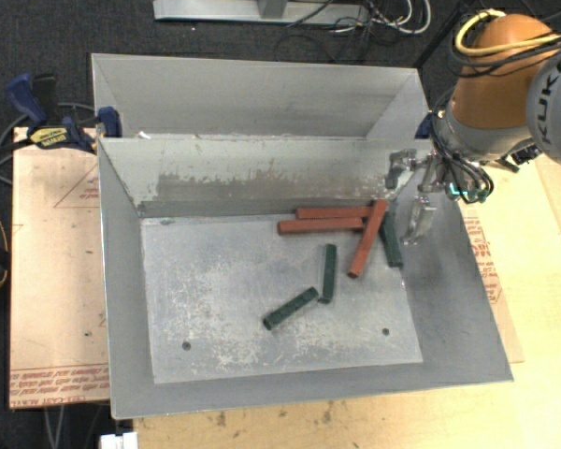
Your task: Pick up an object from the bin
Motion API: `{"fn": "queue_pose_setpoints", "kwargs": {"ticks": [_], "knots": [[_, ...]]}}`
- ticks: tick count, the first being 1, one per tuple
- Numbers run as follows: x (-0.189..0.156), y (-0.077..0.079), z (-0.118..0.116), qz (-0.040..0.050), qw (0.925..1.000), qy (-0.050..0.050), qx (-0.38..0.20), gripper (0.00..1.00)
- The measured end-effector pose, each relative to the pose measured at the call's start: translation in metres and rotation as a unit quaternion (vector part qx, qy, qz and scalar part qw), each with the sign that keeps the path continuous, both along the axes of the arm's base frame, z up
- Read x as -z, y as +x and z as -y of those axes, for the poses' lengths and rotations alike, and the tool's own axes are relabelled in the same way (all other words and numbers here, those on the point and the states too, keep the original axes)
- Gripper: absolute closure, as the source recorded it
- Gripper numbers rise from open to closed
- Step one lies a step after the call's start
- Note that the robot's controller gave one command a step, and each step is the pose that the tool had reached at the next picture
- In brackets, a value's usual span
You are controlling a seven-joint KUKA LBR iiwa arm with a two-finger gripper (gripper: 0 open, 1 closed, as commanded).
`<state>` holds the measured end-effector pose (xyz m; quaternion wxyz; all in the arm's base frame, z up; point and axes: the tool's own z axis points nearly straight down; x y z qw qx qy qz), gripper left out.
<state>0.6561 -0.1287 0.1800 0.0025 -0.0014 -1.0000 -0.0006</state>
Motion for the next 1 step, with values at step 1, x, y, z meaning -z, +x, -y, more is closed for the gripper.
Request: {"fn": "queue_pose_setpoints", "kwargs": {"ticks": [1], "knots": [[0.0446, -0.0441, -0.0393, 0.0005, 0.9980, 0.001, 0.063, 0.00]]}}
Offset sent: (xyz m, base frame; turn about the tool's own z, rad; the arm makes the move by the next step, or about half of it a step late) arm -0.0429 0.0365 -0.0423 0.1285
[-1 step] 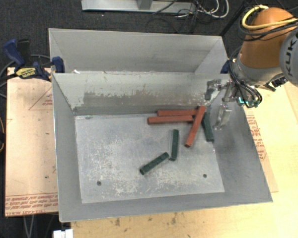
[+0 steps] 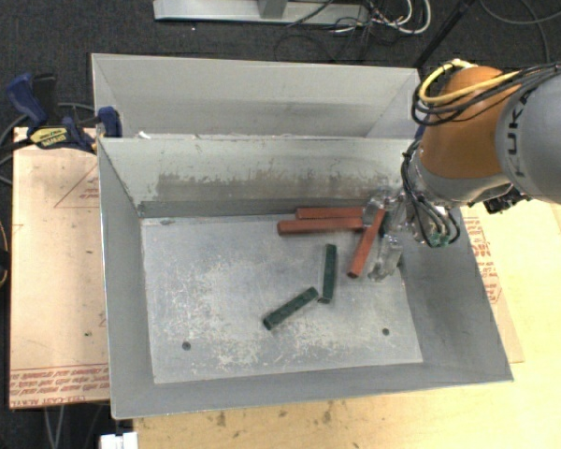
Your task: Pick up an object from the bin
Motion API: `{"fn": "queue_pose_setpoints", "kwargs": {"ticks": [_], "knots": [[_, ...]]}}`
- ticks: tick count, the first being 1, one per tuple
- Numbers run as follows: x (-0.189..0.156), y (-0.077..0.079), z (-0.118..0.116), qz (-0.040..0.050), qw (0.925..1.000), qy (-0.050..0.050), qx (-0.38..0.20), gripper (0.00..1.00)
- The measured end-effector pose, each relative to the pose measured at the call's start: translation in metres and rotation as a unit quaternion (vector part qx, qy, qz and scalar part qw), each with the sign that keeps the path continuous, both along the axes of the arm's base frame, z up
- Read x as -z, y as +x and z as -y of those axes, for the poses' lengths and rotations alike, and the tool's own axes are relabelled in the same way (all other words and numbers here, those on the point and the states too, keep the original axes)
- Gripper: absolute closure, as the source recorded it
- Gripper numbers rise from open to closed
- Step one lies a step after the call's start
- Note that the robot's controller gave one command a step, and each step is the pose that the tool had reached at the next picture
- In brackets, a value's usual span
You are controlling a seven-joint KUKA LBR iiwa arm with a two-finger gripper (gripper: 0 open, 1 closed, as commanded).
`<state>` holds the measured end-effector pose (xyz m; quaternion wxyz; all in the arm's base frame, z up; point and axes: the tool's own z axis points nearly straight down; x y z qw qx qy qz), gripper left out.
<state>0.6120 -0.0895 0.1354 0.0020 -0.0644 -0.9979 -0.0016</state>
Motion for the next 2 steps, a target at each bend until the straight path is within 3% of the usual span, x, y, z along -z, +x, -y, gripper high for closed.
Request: {"fn": "queue_pose_setpoints", "kwargs": {"ticks": [1, 2], "knots": [[0.067, -0.027, -0.031, 0.0011, 0.9942, 0.000, -0.108, 0.00], [0.044, -0.034, -0.091, 0.0034, 0.9919, 0.000, -0.127, 0.00]]}}
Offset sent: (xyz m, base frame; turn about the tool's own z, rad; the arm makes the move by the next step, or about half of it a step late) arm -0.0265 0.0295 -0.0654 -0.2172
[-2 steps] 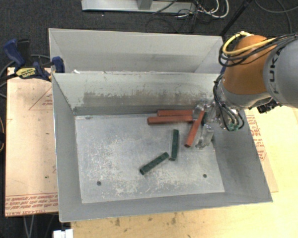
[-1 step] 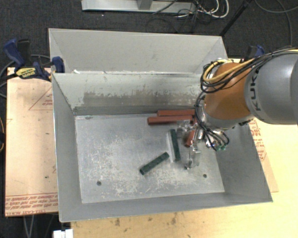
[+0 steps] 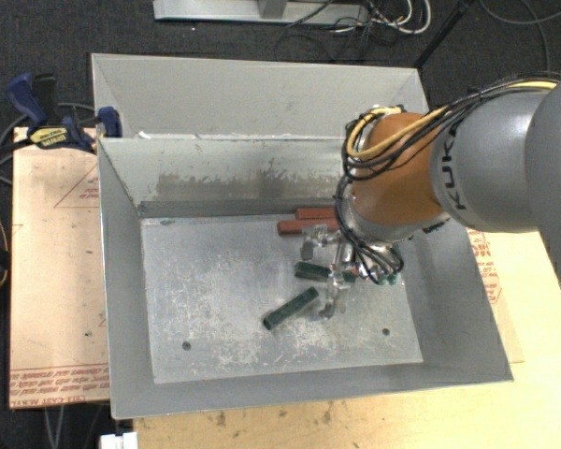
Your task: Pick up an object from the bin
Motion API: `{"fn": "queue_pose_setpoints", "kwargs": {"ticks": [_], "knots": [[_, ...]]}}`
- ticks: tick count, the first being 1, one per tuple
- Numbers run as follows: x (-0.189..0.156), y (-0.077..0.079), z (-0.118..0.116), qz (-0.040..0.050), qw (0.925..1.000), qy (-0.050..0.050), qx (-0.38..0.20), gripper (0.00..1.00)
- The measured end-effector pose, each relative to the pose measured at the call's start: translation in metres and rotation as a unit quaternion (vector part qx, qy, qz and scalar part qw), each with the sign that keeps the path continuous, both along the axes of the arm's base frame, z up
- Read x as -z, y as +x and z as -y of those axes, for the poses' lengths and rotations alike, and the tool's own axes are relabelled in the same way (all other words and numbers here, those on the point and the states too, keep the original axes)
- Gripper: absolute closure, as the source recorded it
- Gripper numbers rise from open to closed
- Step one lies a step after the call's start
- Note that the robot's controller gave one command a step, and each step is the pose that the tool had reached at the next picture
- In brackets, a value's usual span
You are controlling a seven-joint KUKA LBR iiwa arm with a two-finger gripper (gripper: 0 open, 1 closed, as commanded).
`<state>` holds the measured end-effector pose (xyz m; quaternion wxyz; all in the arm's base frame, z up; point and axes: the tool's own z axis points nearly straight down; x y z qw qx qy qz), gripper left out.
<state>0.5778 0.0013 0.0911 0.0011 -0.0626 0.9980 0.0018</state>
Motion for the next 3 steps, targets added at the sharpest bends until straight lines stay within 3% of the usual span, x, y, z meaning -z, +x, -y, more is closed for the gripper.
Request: {"fn": "queue_pose_setpoints", "kwargs": {"ticks": [1, 2, 3], "knots": [[0.021, -0.014, -0.053, 0.0000, 0.9722, -0.001, -0.234, 0.00], [0.020, -0.013, -0.052, 0.0013, 0.9725, -0.001, -0.233, 1.00], [-0.252, -0.035, -0.009, 0.0056, 0.9418, -0.004, -0.336, 1.00]]}}
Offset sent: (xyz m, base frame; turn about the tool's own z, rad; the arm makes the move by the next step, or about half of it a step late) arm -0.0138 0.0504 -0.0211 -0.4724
